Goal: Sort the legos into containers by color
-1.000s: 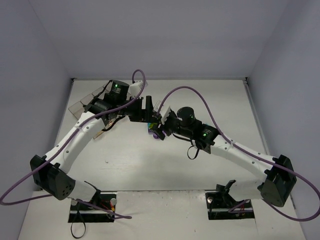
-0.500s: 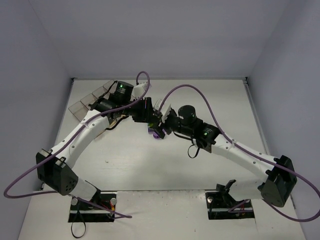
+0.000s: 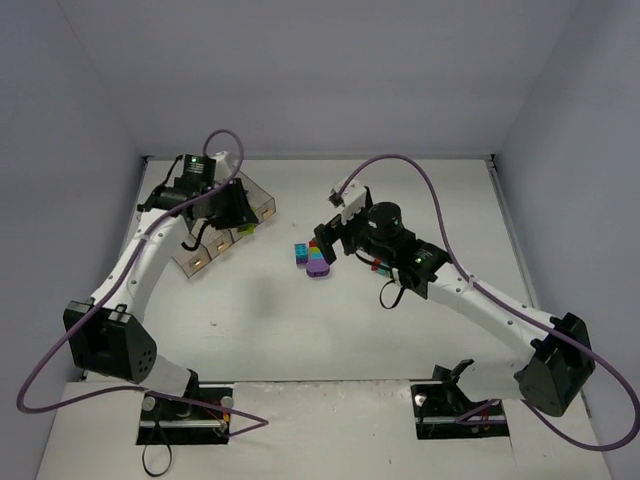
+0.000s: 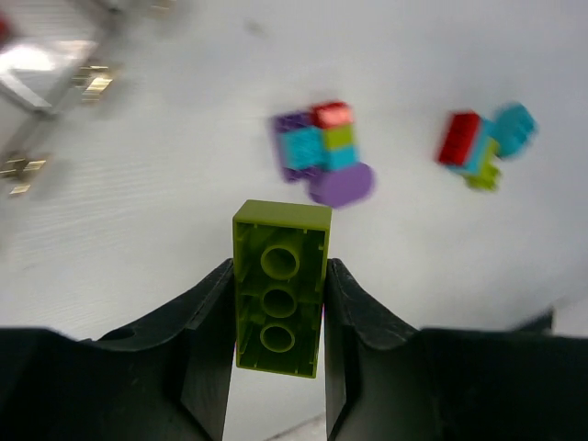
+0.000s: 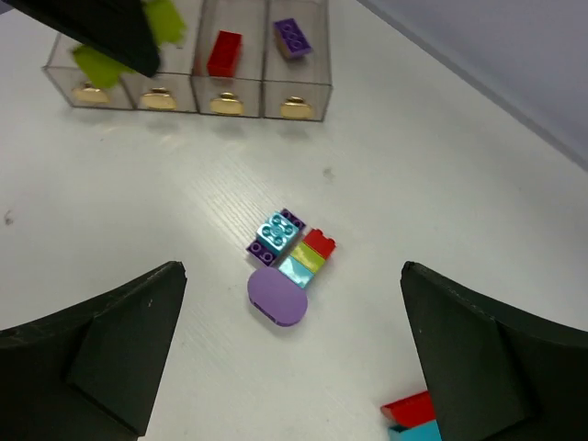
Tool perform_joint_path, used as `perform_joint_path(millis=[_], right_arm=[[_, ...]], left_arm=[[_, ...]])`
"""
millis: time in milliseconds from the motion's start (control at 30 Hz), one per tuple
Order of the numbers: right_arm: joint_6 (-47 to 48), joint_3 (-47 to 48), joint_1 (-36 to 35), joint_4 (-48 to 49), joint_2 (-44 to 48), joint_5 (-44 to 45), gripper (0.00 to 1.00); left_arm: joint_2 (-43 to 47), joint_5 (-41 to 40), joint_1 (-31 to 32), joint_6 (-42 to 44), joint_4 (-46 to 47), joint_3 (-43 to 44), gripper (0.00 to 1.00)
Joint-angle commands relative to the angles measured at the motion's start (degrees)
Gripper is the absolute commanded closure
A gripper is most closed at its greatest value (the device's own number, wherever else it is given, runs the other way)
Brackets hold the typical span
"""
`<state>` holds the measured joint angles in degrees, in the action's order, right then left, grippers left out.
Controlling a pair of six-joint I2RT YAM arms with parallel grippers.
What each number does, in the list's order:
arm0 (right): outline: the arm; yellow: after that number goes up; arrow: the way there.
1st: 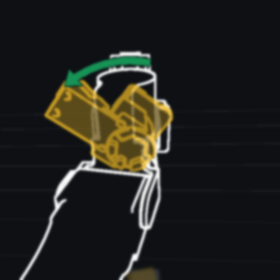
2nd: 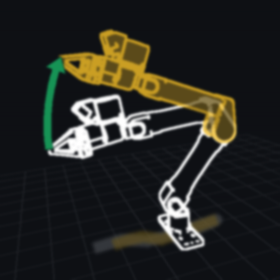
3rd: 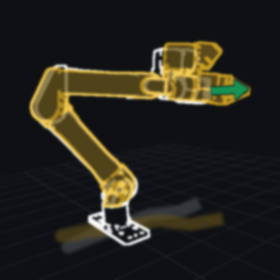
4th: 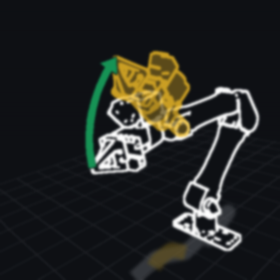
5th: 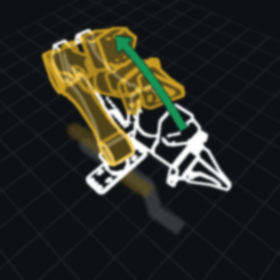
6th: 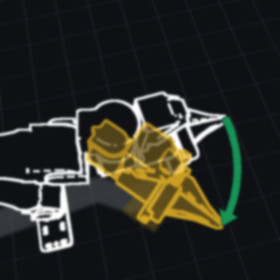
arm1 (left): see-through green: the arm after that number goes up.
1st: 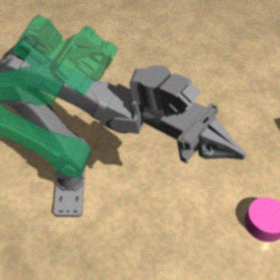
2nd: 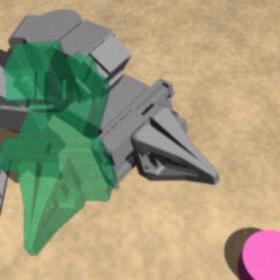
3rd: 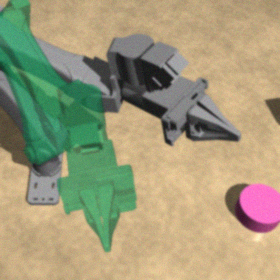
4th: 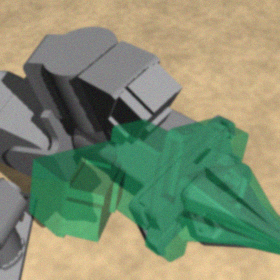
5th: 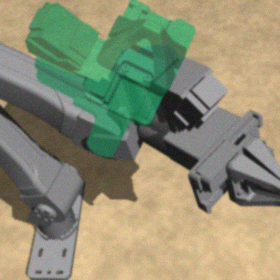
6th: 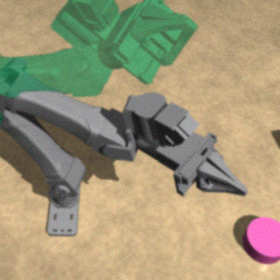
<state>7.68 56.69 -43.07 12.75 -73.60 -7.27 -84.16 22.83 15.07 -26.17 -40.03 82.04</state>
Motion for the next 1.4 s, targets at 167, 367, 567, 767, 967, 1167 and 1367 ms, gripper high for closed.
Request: perform_joint_path(millis=[167, 367, 567, 767, 967, 1167, 1367], right_arm=[[-17.34, 1.15, 3.52, -5.89, 2.06, 12.97, 0.00], [-21.13, -2.89, 3.69, -8.09, 5.65, 18.34, 0.00], [-21.83, -5.00, 4.04, -9.85, 7.86, 20.45, 0.00], [-23.59, -5.10, 5.62, -12.49, 7.43, 22.03, 0.02], [-25.43, -4.22, 6.68, -14.95, 3.48, 22.12, 0.21], [-29.03, -1.49, 8.26, -18.63, -4.26, 23.17, 0.32], [-38.96, -2.45, 12.04, -24.44, -7.61, 23.79, 0.34]], left_arm=[[-6.01, -25.29, -11.53, -5.19, 1.08, 4.09, 0.86], [-16.46, -31.96, -14.28, -5.99, 4.09, 9.52, 0.74], [-24.47, -33.82, -14.81, -6.78, 3.46, 14.99, 0.62], [-27.37, -32.77, -14.81, -6.70, 2.24, 18.59, 0.47], [-22.99, -28.64, -14.81, -6.44, 2.06, 17.28, 0.37], [-13.94, -25.21, -10.42, -4.33, 1.54, 11.41, 0.35], [-5.50, -22.83, 0.82, -3.36, 0.48, 3.40, 0.35]])
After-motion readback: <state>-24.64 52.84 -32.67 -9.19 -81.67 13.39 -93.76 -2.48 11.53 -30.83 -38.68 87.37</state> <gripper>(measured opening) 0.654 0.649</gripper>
